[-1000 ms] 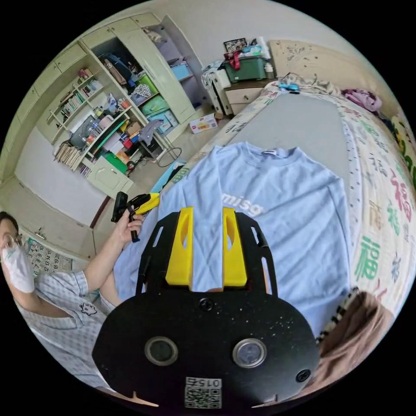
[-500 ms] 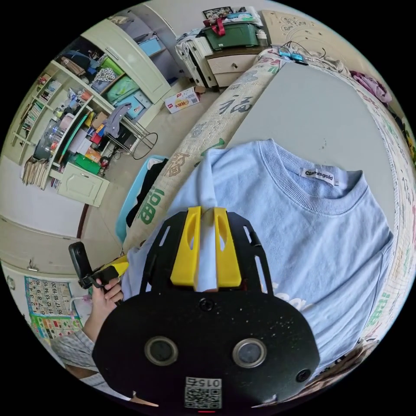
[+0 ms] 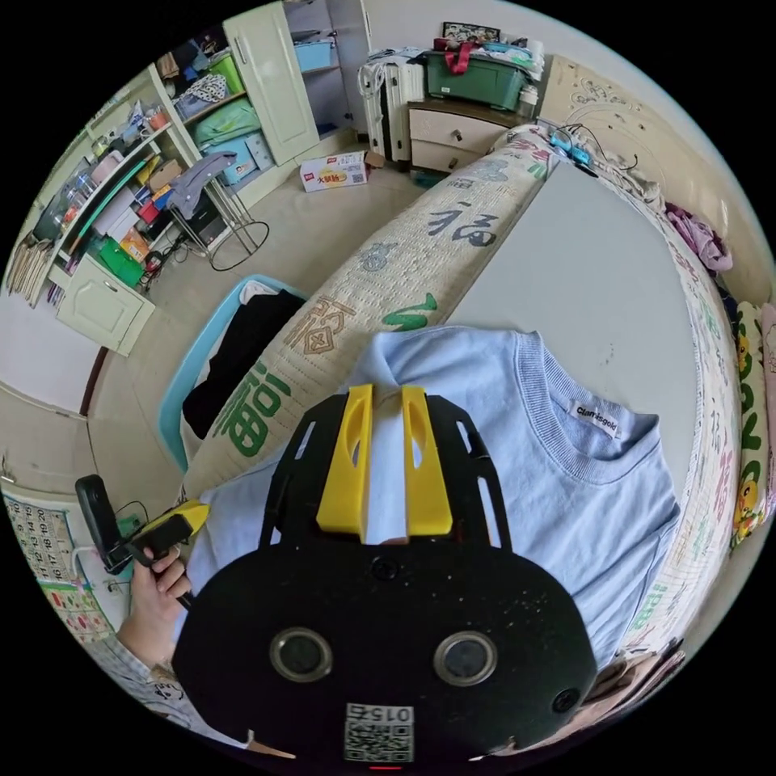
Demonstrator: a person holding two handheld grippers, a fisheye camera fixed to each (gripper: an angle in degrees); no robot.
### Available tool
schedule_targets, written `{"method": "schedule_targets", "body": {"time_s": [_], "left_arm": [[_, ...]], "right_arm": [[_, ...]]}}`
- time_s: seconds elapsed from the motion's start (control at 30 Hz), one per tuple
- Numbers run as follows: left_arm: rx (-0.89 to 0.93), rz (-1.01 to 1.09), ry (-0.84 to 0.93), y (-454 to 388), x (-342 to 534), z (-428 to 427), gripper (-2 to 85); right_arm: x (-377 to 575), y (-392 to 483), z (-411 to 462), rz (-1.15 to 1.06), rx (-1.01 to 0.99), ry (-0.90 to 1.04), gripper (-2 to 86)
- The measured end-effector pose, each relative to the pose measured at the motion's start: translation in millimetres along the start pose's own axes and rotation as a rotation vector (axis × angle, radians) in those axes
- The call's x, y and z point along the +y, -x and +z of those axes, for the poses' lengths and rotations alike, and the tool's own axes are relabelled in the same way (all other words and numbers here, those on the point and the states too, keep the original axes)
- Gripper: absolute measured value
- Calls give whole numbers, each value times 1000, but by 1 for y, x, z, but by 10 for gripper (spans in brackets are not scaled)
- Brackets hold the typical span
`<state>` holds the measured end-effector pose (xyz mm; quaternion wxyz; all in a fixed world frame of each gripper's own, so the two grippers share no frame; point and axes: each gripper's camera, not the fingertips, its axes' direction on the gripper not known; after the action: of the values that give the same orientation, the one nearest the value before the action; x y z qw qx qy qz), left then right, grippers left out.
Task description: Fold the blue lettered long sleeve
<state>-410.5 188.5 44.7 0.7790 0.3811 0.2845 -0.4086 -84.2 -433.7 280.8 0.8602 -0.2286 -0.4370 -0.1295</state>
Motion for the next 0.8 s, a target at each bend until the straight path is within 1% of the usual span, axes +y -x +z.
{"method": "schedule_targets", "body": {"time_s": [0.13, 0.23, 0.33, 0.4, 0.47, 0.5, 0.6, 0.63, 0.7, 0.77, 0.8], "left_arm": [[1, -1, 4, -4, 3, 8, -4], [25, -11, 12, -6, 5, 12, -3], [18, -2, -10, -11, 9, 9, -2], [0, -1, -38, -14, 11, 2, -3], [-39, 25, -76, -23, 14, -8, -3], [-62, 73, -84, -35, 16, -10, -3], [-92, 280, 6, -86, 23, 10, -2], [-144, 372, 44, -106, 28, 27, -1], [-232, 466, 72, -124, 36, 52, 1], [-254, 472, 116, -124, 38, 72, 0], [-251, 436, 131, -118, 36, 77, -2]], "right_arm": [[20, -22, -30, 37, -103, -89, 74], [59, -34, -65, -24, -138, -99, 78], [132, -53, -109, -50, -190, -140, 80], [206, -74, -142, -38, -230, -149, 77], [265, -89, -159, -9, -211, -155, 78], [301, -96, -166, 8, -176, -133, 78], [375, -107, -168, 58, -65, -59, 86], [386, -109, -166, 70, -52, -40, 90], [415, -112, -156, 91, -37, 38, 105], [444, -118, -148, 133, -28, 85, 126], [458, -123, -147, 168, -52, 65, 129]]}}
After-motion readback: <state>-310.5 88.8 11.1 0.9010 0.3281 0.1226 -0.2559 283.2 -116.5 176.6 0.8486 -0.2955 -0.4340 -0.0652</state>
